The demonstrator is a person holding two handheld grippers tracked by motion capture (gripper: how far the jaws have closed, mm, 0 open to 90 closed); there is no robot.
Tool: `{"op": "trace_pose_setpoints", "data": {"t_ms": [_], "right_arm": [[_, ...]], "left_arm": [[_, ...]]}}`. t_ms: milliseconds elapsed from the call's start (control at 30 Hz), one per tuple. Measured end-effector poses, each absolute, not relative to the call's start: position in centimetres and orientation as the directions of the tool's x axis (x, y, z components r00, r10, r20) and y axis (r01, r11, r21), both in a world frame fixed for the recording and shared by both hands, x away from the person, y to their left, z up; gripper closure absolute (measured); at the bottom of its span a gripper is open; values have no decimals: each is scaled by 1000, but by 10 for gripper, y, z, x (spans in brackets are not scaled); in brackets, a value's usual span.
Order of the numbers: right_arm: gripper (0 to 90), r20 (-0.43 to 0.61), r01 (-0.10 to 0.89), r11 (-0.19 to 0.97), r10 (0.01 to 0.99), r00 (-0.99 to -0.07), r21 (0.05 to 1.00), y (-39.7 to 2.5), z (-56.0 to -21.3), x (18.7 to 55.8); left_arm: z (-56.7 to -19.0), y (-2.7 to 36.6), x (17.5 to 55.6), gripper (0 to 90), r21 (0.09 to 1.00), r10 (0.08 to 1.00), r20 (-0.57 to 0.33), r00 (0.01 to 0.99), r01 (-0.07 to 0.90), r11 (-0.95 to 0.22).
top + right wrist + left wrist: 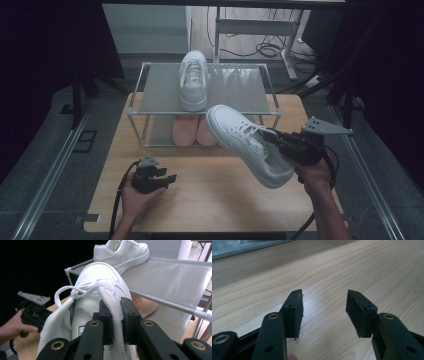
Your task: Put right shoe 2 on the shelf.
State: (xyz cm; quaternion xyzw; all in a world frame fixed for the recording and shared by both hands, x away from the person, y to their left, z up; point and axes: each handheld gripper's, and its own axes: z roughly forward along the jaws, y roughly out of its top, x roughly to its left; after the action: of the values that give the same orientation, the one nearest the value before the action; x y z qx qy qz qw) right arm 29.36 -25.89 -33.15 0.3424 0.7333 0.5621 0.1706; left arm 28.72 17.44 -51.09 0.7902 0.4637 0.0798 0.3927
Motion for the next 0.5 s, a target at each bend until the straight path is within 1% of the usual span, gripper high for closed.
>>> {"op": "trace_pose_setpoints", "data": {"t_ms": [500], "right_arm": [[800, 129, 319, 120, 741, -659, 940, -250, -314, 317]], "left_arm": [[-511, 175, 287, 483, 696, 796, -235, 558, 668, -263]]}}
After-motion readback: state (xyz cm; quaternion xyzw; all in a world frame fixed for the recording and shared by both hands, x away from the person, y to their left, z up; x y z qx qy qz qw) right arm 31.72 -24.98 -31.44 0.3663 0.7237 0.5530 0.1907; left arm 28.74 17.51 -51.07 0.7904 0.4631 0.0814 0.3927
